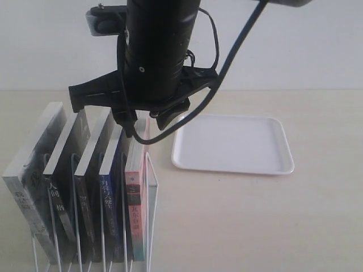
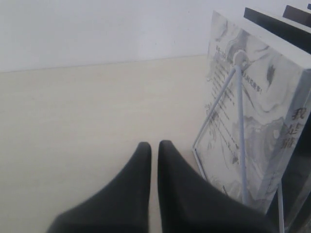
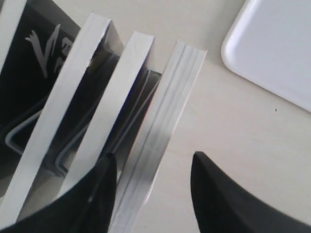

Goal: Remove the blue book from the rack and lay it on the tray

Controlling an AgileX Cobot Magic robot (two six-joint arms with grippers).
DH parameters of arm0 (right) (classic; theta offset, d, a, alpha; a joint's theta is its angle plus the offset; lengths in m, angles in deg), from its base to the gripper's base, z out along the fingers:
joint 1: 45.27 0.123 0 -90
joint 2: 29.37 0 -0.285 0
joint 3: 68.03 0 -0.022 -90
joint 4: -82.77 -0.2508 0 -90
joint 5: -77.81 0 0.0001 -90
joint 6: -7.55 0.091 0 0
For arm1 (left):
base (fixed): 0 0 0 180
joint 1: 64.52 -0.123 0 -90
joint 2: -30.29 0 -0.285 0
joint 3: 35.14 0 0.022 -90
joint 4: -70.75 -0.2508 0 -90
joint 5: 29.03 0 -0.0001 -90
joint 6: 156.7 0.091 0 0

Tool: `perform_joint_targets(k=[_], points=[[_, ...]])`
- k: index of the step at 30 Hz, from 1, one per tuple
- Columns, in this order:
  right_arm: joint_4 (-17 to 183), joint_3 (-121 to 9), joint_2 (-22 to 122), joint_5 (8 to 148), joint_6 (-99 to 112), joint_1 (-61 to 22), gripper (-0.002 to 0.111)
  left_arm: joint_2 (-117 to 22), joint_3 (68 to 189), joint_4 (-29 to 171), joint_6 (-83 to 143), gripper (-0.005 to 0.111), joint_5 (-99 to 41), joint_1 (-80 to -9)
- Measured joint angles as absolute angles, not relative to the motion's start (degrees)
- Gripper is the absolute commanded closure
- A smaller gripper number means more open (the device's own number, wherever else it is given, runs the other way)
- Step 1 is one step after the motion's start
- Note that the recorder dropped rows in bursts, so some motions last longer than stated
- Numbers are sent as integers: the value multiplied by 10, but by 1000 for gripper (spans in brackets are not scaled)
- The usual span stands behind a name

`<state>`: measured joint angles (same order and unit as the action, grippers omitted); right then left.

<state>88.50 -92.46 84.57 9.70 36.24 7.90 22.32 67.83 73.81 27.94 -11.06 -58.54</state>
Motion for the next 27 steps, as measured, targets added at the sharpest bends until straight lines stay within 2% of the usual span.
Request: perform_joint_targets(k=[27], points=[[901,-934,846,98,338,79,62,223,678,738,279,102,-111,-585]])
